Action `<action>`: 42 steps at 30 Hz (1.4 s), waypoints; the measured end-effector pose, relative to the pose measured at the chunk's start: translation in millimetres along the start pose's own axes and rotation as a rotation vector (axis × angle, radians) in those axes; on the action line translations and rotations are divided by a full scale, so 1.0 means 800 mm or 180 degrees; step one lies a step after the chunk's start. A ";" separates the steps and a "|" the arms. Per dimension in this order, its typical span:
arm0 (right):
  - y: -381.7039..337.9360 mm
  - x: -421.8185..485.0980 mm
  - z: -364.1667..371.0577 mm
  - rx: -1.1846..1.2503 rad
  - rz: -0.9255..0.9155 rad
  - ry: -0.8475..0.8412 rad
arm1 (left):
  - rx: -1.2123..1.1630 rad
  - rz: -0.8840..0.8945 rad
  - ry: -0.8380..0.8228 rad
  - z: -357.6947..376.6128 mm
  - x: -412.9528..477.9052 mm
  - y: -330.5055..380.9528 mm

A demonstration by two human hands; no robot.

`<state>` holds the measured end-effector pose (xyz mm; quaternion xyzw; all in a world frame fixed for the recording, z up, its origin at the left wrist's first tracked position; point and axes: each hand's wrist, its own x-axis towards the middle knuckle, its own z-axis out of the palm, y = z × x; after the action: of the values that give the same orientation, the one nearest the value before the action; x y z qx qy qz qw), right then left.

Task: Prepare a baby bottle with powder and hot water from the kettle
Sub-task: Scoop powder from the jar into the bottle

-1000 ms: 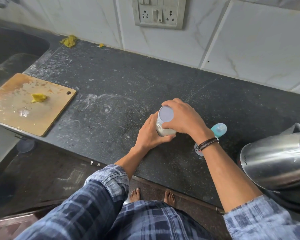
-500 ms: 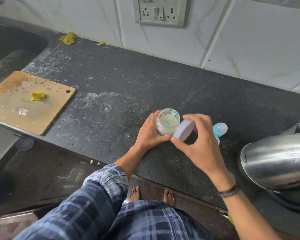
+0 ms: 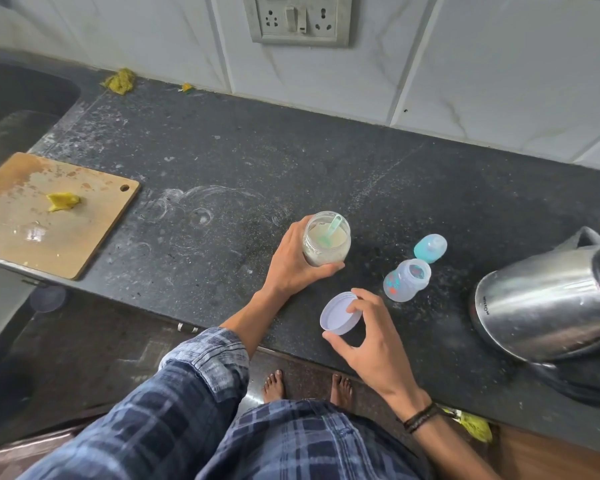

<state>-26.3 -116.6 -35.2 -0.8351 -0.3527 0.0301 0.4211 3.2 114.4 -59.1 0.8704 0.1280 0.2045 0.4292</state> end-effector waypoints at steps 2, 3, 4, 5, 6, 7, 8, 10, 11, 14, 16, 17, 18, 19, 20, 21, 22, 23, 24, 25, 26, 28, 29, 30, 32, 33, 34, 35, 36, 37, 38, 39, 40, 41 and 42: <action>0.007 -0.001 0.001 -0.0024 0.0090 0.0004 | 0.0002 -0.0020 0.0000 0.000 0.000 0.000; 0.010 -0.001 0.001 -0.0042 0.0122 0.0011 | 0.0005 -0.0033 0.0001 0.000 0.000 0.000; 0.013 -0.001 0.002 -0.0059 0.0147 0.0022 | 0.0011 -0.0046 0.0002 0.001 0.000 0.000; 0.015 -0.001 0.002 -0.0070 0.0179 0.0034 | 0.0019 -0.0055 0.0003 0.001 0.000 -0.001; 0.017 -0.001 0.003 -0.0077 0.0223 0.0040 | 0.0027 -0.0057 0.0005 0.001 0.000 -0.001; 0.019 0.000 0.005 -0.0088 0.0266 0.0039 | 0.0032 -0.0052 0.0010 0.001 0.000 -0.001; 0.021 0.000 0.006 -0.0098 0.0301 0.0029 | 0.0033 -0.0045 0.0014 0.001 0.000 -0.001; 0.025 0.000 0.009 -0.0102 0.0363 0.0003 | 0.0027 -0.0032 0.0017 0.000 0.000 0.000; 0.027 0.000 0.010 -0.0101 0.0389 -0.0008 | 0.0025 -0.0027 0.0018 0.000 0.001 0.000; 0.029 0.000 0.011 -0.0118 0.0393 -0.0069 | 0.0006 -0.0023 0.0006 -0.001 0.001 0.000; 0.027 0.000 0.009 -0.0176 0.0407 -0.0156 | -0.0005 -0.0039 -0.0017 -0.001 0.000 -0.001; 0.024 0.000 0.008 -0.0206 0.0427 -0.0213 | -0.0011 -0.0044 -0.0035 -0.001 0.000 -0.001; 0.020 0.001 0.005 -0.0238 0.0436 -0.0261 | -0.0024 -0.0044 -0.0055 -0.001 0.000 -0.001; 0.015 0.003 0.001 -0.0266 0.0419 -0.0274 | -0.0048 -0.0038 -0.0075 -0.001 0.000 -0.001; 0.007 0.006 -0.004 -0.0286 0.0359 -0.0230 | -0.0081 -0.0027 -0.0093 -0.001 0.000 0.000; -0.002 0.013 -0.010 -0.0302 0.0249 -0.0125 | -0.0113 -0.0013 -0.0107 -0.001 0.000 -0.001; -0.011 0.021 -0.016 -0.0329 0.0094 0.0020 | -0.0134 -0.0002 -0.0120 -0.002 0.000 -0.001; -0.021 0.034 -0.022 -0.0369 -0.0077 0.0171 | -0.0140 0.0007 -0.0127 -0.002 0.000 -0.002; -0.030 0.049 -0.029 -0.0421 -0.0221 0.0297 | -0.0135 0.0020 -0.0130 -0.002 -0.001 -0.002; -0.037 0.066 -0.036 -0.0486 -0.0317 0.0383 | -0.0130 0.0045 -0.0136 -0.001 -0.002 -0.002; -0.043 0.085 -0.043 -0.0572 -0.0363 0.0421 | -0.0129 0.0086 -0.0148 -0.001 -0.002 -0.002; -0.049 0.125 -0.054 -0.0785 -0.0291 0.0309 | -0.0122 0.0170 -0.0190 -0.001 -0.004 -0.001; -0.051 0.143 -0.058 -0.0891 -0.0205 0.0163 | -0.0112 0.0199 -0.0214 -0.001 -0.004 0.000; -0.051 0.158 -0.061 -0.1006 -0.0146 -0.0003 | -0.0098 0.0222 -0.0236 -0.001 -0.004 0.000; -0.052 0.179 -0.063 -0.1296 -0.0160 -0.0306 | -0.0062 0.0243 -0.0274 -0.002 -0.004 0.000; -0.052 0.185 -0.064 -0.1449 -0.0214 -0.0416 | -0.0045 0.0251 -0.0283 -0.002 -0.005 0.000; -0.053 0.188 -0.064 -0.1576 -0.0280 -0.0481 | -0.0028 0.0260 -0.0290 -0.002 -0.005 0.000; -0.054 0.190 -0.064 -0.1671 -0.0335 -0.0514 | -0.0010 0.0270 -0.0296 -0.002 -0.006 0.000; -0.055 0.191 -0.064 -0.1745 -0.0362 -0.0537 | 0.0007 0.0281 -0.0301 -0.002 -0.006 0.000; -0.056 0.191 -0.064 -0.1808 -0.0369 -0.0565 | 0.0024 0.0291 -0.0308 -0.001 -0.006 0.000; -0.056 0.192 -0.064 -0.1872 -0.0363 -0.0598 | 0.0040 0.0303 -0.0311 -0.001 -0.006 -0.001; -0.057 0.193 -0.064 -0.1932 -0.0354 -0.0633 | 0.0056 0.0315 -0.0309 -0.001 -0.007 -0.001; -0.058 0.194 -0.065 -0.1984 -0.0345 -0.0663 | 0.0066 0.0325 -0.0305 -0.001 -0.007 -0.001; -0.059 0.194 -0.065 -0.2029 -0.0340 -0.0686 | 0.0071 0.0331 -0.0304 -0.001 -0.006 -0.002; -0.060 0.195 -0.065 -0.2073 -0.0341 -0.0707 | 0.0073 0.0338 -0.0303 -0.002 -0.006 -0.002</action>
<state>81.3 -36.7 71.5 -0.8975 -0.4309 -0.0154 0.0926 -2.0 114.2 -60.5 0.8896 0.0634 0.1839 0.4133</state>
